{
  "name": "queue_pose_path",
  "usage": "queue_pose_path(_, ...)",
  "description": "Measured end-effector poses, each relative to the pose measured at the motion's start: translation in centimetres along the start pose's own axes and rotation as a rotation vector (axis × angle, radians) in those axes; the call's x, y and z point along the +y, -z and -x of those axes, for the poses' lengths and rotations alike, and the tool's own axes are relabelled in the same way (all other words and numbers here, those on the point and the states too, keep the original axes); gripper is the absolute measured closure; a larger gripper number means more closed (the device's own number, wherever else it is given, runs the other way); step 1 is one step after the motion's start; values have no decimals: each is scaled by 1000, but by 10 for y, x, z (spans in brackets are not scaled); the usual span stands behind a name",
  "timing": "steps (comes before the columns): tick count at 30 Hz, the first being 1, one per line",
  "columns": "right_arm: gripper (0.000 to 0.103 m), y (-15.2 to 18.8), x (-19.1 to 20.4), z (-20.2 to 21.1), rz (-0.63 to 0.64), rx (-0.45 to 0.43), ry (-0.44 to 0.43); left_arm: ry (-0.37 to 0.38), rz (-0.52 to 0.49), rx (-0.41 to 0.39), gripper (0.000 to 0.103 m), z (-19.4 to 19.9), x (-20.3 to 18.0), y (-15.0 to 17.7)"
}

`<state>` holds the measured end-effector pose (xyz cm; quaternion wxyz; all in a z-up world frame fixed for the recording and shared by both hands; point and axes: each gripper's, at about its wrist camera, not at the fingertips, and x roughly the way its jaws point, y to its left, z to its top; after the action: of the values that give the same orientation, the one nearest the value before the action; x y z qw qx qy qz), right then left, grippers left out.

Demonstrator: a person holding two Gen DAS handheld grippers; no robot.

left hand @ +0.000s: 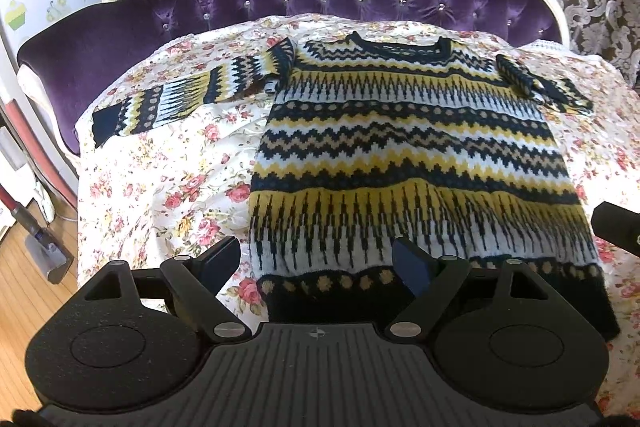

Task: Fold small clothes
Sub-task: 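Move both grippers toward the spread-out patterned sweater, then grasp a sweater sleeve cuff with the right gripper and fold it across the body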

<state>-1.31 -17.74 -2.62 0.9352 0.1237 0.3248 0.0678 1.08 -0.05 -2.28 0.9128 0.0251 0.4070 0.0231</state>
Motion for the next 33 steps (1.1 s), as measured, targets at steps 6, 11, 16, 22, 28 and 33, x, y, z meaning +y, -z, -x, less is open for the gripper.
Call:
queue_pose_path(6,0,1,1,-1,-2,0,0,4,2,1,20,0,0,1)
queue_pose_path(11,0,2,3,-3,-3,3,-4,9,4,4,20,-2,0,0)
queue_pose_path(16,0,2,4,-6,-13,8,-8,14,5,11,20,-3,1,-1)
queue_pose_path(22,0,-1,-5,-9,-26,19,-22,21,6,24,20,-8,1,-4)
queue_pose_path(28,0,-4,-9,-17,-51,36,-56,31,14,22,20,-11,5,-7)
queue_pose_path(33,0,-18,-26,-28,-91,50,-145,68,-4,-17,20,-15,8,-24)
